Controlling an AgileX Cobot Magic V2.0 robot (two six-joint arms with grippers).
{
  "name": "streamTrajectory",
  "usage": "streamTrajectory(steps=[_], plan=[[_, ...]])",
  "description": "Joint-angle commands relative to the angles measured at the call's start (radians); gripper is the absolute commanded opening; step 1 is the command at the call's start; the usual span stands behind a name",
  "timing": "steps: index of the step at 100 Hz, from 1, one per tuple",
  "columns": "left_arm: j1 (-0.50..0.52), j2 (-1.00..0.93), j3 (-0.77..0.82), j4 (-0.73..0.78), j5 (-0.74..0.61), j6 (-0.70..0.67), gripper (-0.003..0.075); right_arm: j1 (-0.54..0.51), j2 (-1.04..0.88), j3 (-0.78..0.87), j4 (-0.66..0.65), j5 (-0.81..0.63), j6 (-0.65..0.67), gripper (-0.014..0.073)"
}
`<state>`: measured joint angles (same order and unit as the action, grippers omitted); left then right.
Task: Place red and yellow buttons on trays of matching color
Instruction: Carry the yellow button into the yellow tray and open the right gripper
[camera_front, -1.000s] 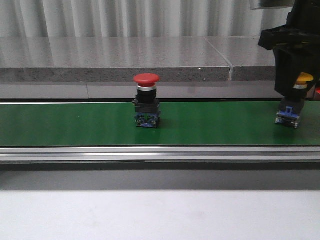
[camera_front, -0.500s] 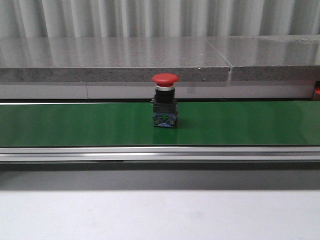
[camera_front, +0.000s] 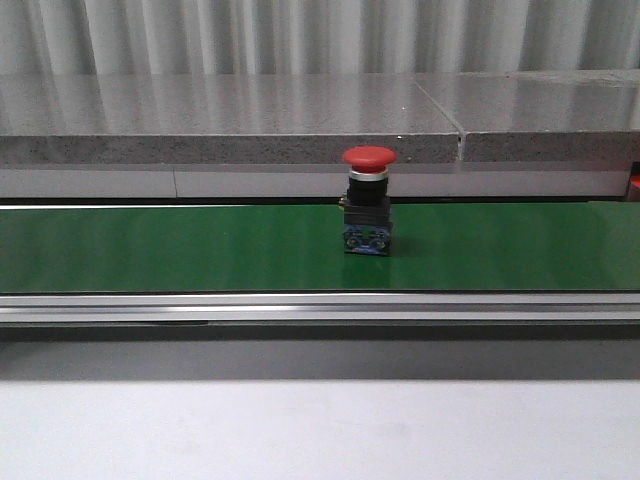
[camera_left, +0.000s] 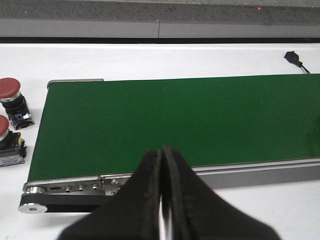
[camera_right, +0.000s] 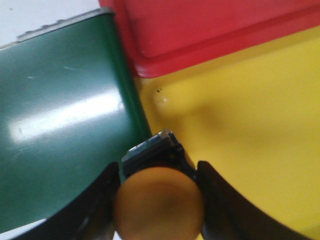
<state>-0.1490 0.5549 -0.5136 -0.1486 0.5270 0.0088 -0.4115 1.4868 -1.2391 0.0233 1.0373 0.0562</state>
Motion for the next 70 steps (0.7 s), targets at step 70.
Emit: streamTrajectory(steps=[70], plan=[[0.000,0.001,-0.027,-0.011,-0.070,-0.003,-0.0020,-0.075,0.186,0.058,-0.004,-0.286,0.001,0.0236]])
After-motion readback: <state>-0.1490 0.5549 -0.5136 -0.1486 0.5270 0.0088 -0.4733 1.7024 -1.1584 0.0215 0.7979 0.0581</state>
